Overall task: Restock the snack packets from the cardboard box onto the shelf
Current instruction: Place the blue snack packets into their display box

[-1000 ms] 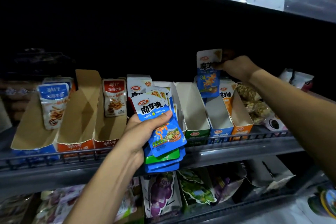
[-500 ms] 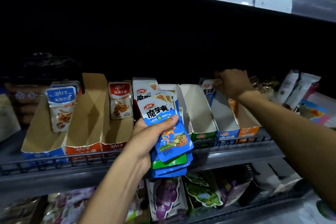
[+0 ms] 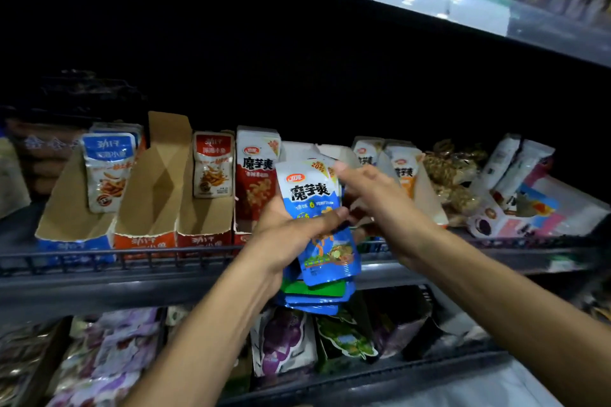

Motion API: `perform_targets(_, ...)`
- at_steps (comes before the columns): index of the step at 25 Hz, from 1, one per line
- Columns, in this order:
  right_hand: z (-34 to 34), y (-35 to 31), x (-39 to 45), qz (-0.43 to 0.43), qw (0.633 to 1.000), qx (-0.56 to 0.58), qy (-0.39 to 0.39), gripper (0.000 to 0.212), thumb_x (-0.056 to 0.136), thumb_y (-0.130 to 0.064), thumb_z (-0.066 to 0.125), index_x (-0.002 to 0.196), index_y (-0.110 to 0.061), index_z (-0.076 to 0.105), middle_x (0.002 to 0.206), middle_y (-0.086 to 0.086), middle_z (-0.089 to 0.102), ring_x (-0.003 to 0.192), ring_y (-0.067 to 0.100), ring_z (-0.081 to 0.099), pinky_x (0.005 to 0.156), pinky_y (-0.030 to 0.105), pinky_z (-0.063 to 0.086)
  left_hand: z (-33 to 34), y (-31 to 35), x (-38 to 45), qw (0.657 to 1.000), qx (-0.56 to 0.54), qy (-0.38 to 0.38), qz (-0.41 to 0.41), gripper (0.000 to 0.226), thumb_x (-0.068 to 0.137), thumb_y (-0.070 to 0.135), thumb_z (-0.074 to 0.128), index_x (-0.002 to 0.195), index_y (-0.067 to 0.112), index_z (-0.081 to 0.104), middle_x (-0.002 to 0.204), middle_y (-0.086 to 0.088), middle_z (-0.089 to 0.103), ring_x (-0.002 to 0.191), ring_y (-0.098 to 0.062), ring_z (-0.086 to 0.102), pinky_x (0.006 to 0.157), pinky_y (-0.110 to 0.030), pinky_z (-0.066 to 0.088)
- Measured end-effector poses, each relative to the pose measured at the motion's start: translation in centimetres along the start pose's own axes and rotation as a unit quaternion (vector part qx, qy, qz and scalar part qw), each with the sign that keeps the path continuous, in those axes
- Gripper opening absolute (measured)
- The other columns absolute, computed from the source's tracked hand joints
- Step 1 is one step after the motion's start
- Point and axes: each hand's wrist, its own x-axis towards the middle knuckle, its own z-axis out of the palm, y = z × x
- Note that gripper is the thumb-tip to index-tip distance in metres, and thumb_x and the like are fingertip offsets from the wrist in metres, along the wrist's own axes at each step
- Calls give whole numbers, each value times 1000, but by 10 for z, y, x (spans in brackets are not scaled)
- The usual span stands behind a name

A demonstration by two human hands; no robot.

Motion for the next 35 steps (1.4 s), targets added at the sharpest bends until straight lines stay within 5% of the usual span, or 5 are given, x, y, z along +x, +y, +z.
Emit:
perform_targets(9, 5, 22, -15, 46, 997, 31, 47, 71, 65, -24, 88, 118, -17, 41, 72, -7, 62, 56, 4, 63, 45, 20, 45, 17, -11, -12, 996, 68, 33, 48, 48, 71, -20, 71, 107, 11, 65, 90, -3, 77, 75, -13, 72, 60, -24, 56)
perform_targets(18, -3, 24, 10, 101, 976, 182, 62, 21, 89, -6, 64, 108, -2, 60, 95, 13, 73, 81, 26, 68, 81, 49, 55, 2, -3, -6, 996, -69, 57, -23, 31, 85, 3, 70, 114, 13, 65, 101, -6, 77, 85, -22, 74, 69, -35, 62)
perform_targets(26, -84, -19, 51, -88, 957, 121, 247, 18, 91, 2, 55, 89, -15, 55, 76, 1, 59, 50, 3, 60, 42, 18, 45, -9, -2, 8, 984, -100, 138, -49, 31, 86, 11, 73, 115, 13, 64, 86, -2, 78, 69, -17, 74, 54, -33, 59)
perform_targets(32, -114, -6, 110, -116, 952, -24, 281, 33, 90, 1, 60, 121, 12, 52, 108, 18, 60, 103, 29, 59, 75, 33, 52, -13, 1, 9, 983, -104, 138, -55, 34, 86, 11, 73, 119, 10, 63, 90, -7, 78, 67, -19, 74, 52, -33, 59)
perform_targets(35, -104, 16, 137, -111, 957, -102, 249, 29, 91, 3, 58, 119, 9, 56, 114, 15, 62, 110, 23, 56, 78, 20, 50, -20, -1, 11, 986, -83, 134, -54, 37, 85, 12, 73, 121, 11, 63, 99, -9, 77, 72, -21, 75, 58, -36, 61)
